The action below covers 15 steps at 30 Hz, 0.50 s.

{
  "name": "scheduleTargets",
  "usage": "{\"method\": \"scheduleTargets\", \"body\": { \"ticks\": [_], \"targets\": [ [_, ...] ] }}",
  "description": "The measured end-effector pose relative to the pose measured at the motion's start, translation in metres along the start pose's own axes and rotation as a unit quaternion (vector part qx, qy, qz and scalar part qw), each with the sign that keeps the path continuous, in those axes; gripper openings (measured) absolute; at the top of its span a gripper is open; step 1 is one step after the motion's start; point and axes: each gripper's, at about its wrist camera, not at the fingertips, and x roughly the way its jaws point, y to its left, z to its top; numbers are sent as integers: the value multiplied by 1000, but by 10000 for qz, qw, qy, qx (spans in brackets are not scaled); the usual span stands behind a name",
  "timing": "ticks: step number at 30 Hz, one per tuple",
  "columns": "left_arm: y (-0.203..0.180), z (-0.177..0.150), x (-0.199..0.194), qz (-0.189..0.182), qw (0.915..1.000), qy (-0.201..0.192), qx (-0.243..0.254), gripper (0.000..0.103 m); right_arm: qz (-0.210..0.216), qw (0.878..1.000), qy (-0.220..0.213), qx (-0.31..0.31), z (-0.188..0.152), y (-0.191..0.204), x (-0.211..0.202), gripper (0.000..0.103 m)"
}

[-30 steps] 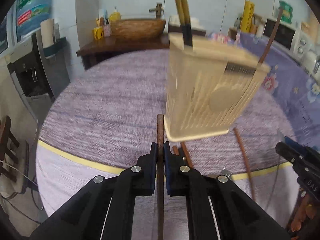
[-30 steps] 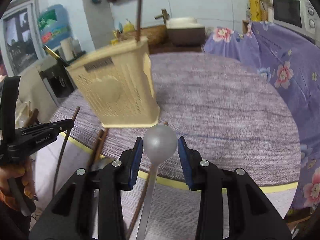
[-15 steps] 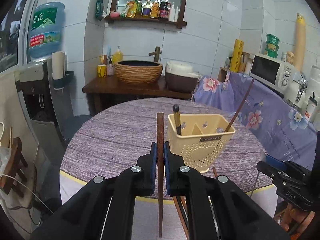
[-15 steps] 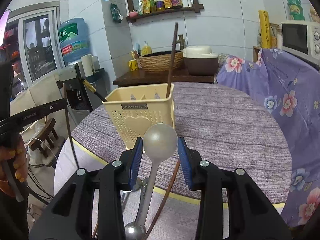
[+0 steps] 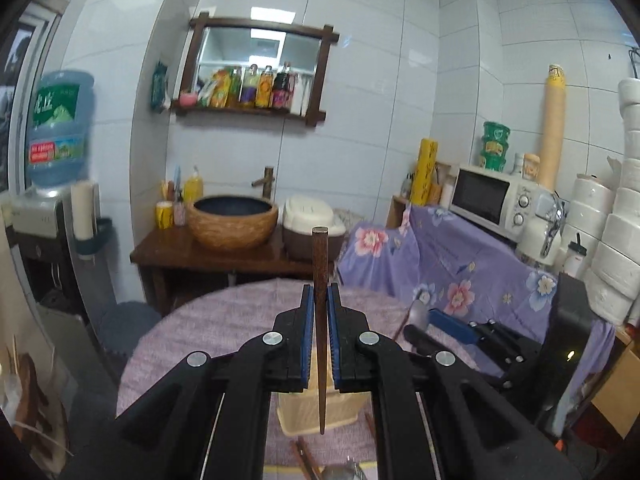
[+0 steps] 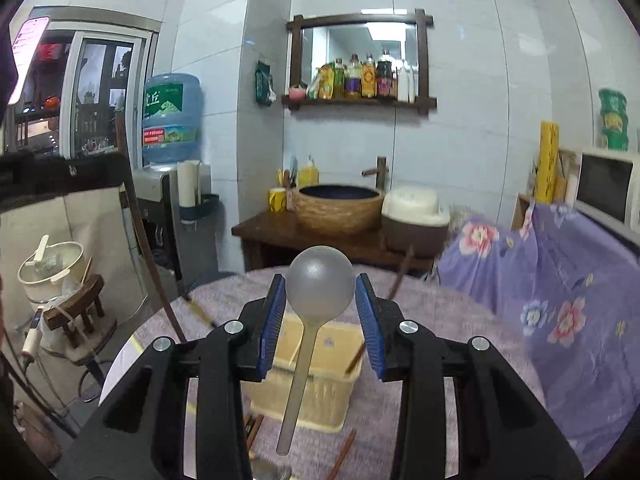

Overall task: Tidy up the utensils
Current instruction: 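Lift the brown chopstick with the left tool while the right tool carries the plastic spoon over the caddy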

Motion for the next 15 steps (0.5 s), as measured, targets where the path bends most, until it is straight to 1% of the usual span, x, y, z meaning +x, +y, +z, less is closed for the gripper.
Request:
{"method": "scheduleTargets", "body": {
  "ticks": [4,7,10,12,14,15],
  "targets": [
    [-6,25,14,235,9992,-305,61,8,-138,9996,-201,-144,23,6,22,37],
    [-8,32,35,392,9987,-306,95,8,-183,9994,-164,-239,23,12,45,37],
    [-4,26,53,489,9986,-210,11,8,-328,9989,-223,-256,12,13,60,37],
    [-1,17,63,550,9984,-116,-21,8,-352,9989,-247,-189,5,11,66,37],
    [4,8,70,538,9985,-6,-79,8,-393,9987,-278,-168,2,9,69,37],
    [6,2,74,527,9985,68,-100,8,-377,9989,-205,-167,0,9,71,37]
  ]
}}
